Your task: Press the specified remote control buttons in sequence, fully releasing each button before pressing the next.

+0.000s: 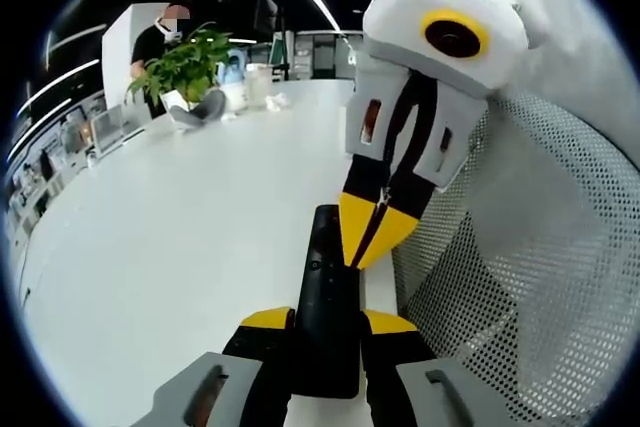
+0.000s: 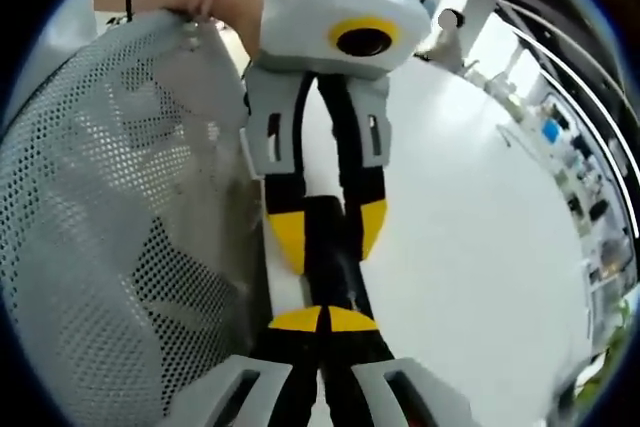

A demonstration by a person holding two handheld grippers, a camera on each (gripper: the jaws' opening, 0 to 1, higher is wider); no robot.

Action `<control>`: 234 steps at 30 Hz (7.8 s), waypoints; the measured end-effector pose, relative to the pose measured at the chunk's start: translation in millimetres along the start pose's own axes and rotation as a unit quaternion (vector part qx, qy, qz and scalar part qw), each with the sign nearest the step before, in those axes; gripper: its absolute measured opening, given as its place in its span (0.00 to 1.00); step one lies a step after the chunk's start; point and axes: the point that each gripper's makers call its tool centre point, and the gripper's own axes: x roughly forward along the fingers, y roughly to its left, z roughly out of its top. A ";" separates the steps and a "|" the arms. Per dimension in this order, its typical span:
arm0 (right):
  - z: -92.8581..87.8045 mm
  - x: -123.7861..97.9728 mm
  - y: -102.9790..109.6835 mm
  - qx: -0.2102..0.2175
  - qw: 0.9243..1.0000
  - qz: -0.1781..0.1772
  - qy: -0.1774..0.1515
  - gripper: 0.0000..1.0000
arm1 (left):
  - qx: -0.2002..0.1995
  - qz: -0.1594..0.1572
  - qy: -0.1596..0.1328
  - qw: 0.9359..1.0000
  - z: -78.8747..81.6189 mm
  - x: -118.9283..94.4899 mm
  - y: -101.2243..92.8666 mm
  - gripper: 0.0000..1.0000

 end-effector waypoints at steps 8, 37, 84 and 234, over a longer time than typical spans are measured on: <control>1.0 1.7 0.9 -0.021 0.999 0.002 0.027 0.00 | 0.000 0.001 0.001 1.000 0.1 0.0 0.0 0.26; 0.9 1.6 -1.2 -0.004 1.000 -0.014 0.024 0.00 | -0.001 0.006 0.003 1.000 -0.2 -0.8 1.1 0.25; 3.0 3.8 -4.4 -0.028 0.999 -0.035 0.031 0.00 | -0.004 0.009 0.004 1.000 -0.4 -1.2 1.2 0.25; 14.6 0.6 -12.7 0.087 0.994 0.068 -0.018 0.00 | 0.010 -0.005 -0.010 1.000 2.7 1.6 -2.6 0.25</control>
